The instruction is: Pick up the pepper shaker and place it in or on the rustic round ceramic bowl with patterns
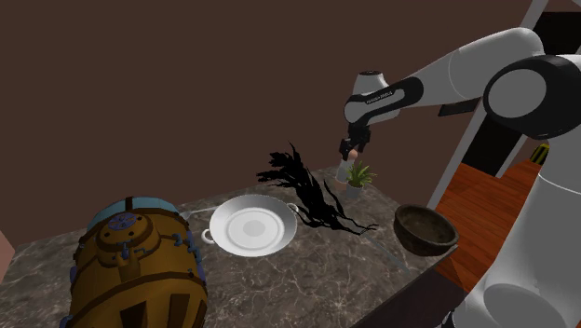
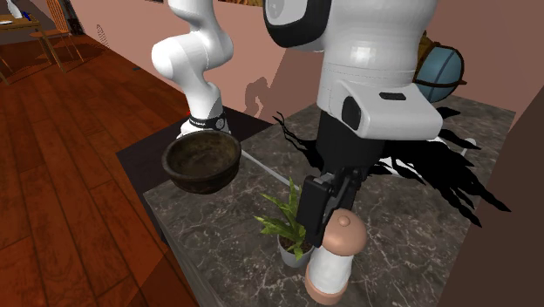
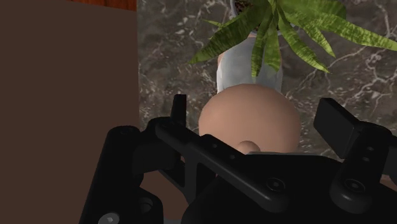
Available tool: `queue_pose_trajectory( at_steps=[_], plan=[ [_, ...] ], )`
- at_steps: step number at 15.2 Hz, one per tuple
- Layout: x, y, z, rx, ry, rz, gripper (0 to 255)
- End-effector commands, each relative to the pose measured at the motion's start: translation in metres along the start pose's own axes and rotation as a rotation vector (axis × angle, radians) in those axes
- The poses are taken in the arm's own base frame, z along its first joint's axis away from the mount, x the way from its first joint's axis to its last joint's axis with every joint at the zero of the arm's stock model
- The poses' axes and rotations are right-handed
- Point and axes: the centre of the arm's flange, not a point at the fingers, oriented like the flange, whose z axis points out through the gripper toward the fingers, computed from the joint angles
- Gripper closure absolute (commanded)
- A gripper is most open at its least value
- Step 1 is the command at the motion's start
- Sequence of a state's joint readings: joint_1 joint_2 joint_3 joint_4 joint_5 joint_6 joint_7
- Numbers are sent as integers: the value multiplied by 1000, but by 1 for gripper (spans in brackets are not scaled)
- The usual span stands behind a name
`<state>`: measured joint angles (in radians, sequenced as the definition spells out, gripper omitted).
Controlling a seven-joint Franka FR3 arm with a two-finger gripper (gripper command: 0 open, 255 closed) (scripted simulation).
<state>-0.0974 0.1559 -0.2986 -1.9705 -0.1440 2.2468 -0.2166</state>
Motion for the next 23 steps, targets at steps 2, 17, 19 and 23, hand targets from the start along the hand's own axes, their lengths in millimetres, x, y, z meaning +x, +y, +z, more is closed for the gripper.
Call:
queue_pose_trajectory(
  at_steps=[2, 17, 19, 23],
  plan=[
    [0, 0, 0, 0, 0, 0, 0],
    [2, 5, -26, 0, 0, 0, 255],
    [3, 7, -36, 0, 0, 0, 255],
    [5, 11, -57, 0, 0, 0, 255]
  ],
)
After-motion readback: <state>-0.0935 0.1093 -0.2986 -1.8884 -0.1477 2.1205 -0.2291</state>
